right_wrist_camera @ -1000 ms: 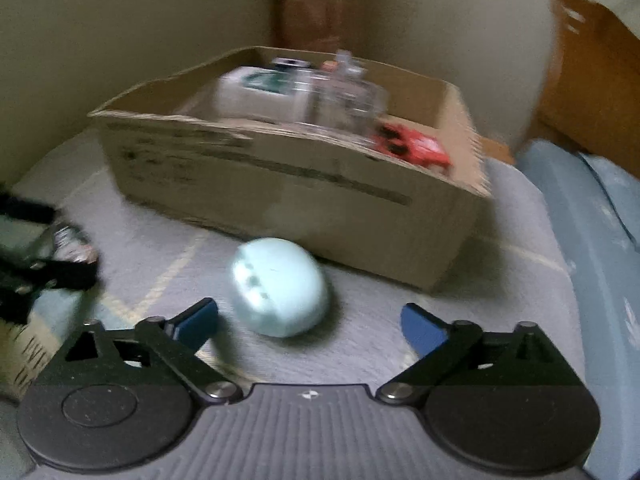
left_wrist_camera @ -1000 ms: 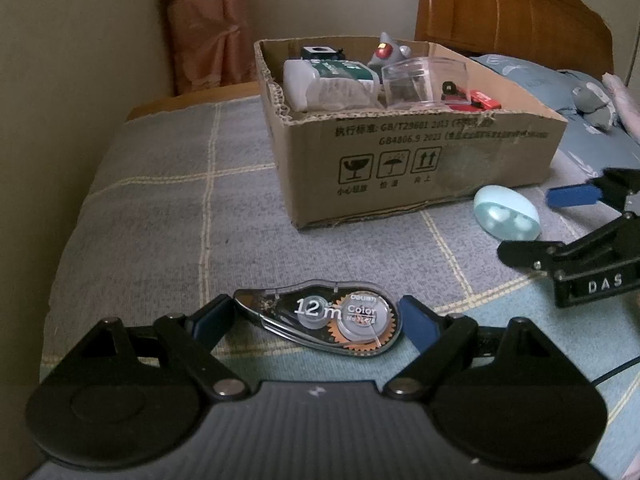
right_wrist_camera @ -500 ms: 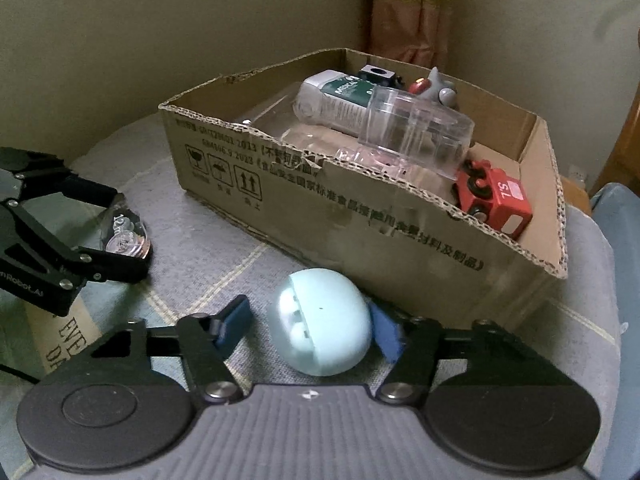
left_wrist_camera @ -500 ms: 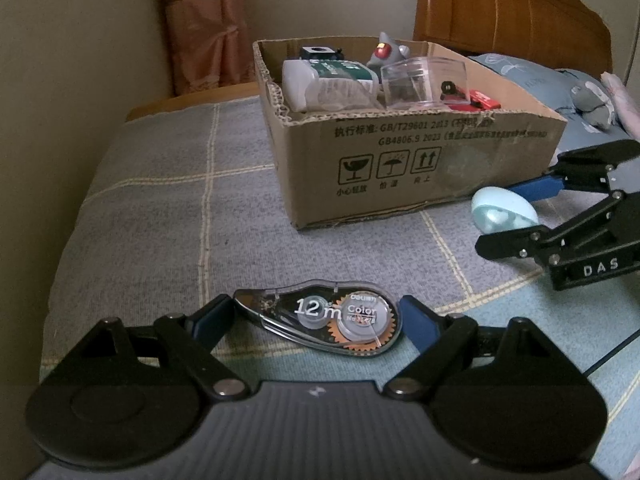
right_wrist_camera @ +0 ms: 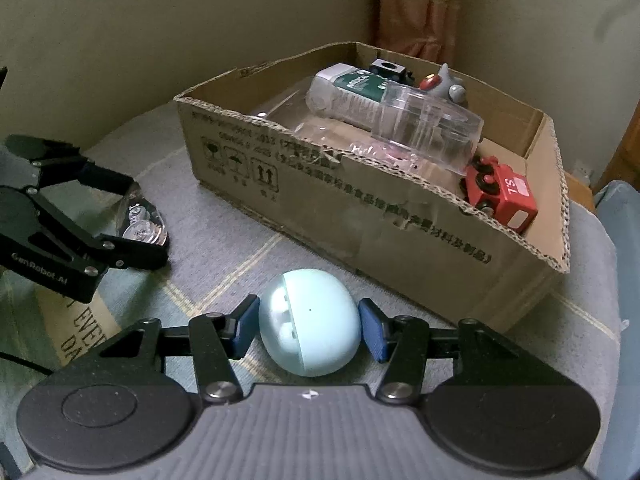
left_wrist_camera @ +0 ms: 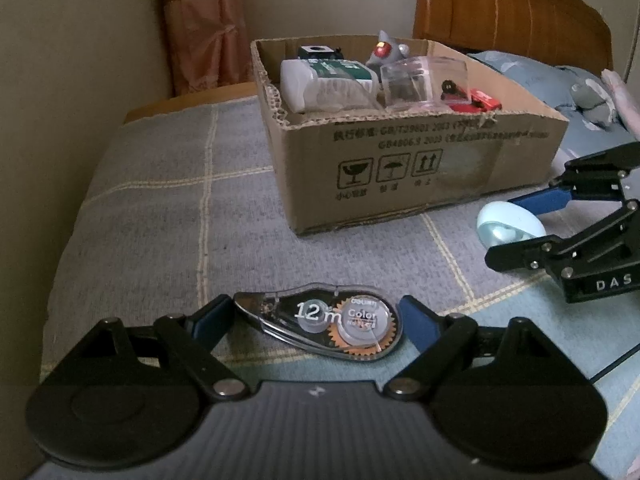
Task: Organize rigid objects
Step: 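Carry the tape and egg case into the box and open both tools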
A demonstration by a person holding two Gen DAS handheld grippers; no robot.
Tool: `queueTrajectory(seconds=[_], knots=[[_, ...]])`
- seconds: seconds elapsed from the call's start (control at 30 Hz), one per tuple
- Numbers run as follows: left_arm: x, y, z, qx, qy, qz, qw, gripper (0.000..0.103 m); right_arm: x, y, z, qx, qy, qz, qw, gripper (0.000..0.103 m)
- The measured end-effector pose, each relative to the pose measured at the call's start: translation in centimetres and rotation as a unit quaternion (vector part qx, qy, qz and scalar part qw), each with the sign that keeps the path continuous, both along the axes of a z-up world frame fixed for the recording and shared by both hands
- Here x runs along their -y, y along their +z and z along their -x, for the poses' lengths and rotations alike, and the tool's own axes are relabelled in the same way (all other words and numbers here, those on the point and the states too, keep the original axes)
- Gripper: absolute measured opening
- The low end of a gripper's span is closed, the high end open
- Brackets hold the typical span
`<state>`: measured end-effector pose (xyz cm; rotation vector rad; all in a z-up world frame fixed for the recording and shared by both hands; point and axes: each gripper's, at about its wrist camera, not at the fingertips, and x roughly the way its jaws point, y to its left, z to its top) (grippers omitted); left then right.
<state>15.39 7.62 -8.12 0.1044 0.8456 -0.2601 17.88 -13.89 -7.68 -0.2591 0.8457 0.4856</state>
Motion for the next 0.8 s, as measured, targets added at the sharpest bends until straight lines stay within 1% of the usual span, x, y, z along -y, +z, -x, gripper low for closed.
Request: queueTrajectory(seconds=[0.23, 0.33, 0.47, 0.6, 0.8], knots=[[0.3, 1.5, 0.9, 0.004, -0.037, -0.007, 0.9993, 0.088, -0.3, 0.6, 1.2, -0.002, 0.01, 0.009, 1.0, 0.059], [0.6, 2.5, 1.4, 0.011, -0.054, -0.017, 0.9983, 0.088, -0.1, 1.2, 1.7, 0.0, 0.013, 0.011, 1.0, 0.059], [1.2, 4.3, 1.9, 0.016, -0.08, -0.017, 0.9965, 0.088, 0.1, 2.3, 2.3, 0.002, 0.017, 0.01, 1.0, 0.059], [1.9, 6.5, 2.2, 0.039, -0.101, -0.018, 0.994, 0.088, 0.4, 3.9, 2.9, 0.011, 0.024, 0.014, 1.0, 0.059], [3.4, 9.8, 1.1, 0.078, -0.13, -0.002, 0.9884, 0.088, 1.3, 6.8, 3.1, 0.031, 0.025, 0.015, 0.999, 0.059]])
